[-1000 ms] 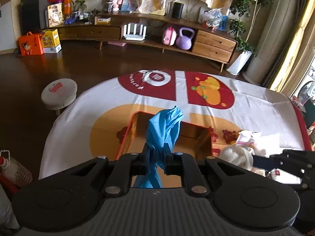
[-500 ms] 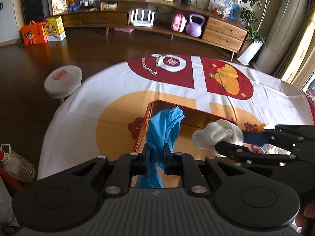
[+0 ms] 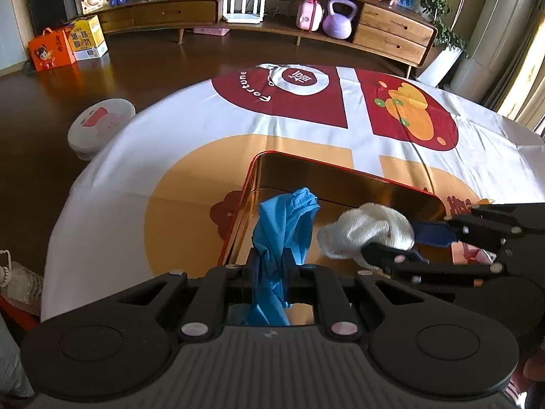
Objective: Organize soft objects
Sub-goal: 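Carry the blue glove with the left tool while the right tool carries the knitted cloth to the red tin, then open the right tool to drop the knitted cloth while the left tool drops the glove into the tin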
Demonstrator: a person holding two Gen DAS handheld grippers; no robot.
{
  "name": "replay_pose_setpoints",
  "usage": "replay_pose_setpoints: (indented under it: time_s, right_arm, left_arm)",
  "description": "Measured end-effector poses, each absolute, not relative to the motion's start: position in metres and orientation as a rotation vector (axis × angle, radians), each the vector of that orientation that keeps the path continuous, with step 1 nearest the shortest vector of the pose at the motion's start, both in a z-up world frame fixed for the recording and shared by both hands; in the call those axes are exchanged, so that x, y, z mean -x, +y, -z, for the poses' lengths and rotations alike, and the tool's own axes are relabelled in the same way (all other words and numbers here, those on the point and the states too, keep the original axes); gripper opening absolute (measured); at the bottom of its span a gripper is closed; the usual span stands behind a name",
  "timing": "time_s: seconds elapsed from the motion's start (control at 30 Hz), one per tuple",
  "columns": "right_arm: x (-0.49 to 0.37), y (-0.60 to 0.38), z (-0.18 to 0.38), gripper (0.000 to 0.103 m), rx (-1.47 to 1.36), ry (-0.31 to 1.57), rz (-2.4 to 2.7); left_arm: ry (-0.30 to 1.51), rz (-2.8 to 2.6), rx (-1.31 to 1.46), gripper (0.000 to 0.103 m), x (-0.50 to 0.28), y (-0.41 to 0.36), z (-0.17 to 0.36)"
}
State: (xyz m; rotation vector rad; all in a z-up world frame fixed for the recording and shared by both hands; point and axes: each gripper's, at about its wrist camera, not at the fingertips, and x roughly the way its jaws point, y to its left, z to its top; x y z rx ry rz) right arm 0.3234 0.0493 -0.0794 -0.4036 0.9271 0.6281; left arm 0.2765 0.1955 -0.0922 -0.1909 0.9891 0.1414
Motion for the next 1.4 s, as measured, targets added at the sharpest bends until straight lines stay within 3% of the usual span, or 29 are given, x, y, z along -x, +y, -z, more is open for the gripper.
replay_pose_setpoints:
  time_s: [0.4,0.87,1.4]
  right_arm:
    - [-0.323,0.054,0.091,0.038,0.448,0.935,-0.633]
    - [-0.318,0.04,0.079,0.044,0.406,0.94,-0.623]
    - [-0.293,0.02,0.047,0.059,0.364,0.889,-0.658]
  left_arm:
    - [1.046,-0.124,0.208,0.012,-0.284,0.192,0.114]
    - [1.042,-0.129,0.198,0.013,-0.275,0.188,0.104]
    - [0.981,-0.137,0.2,0.015,-0.251,0.179,0.077]
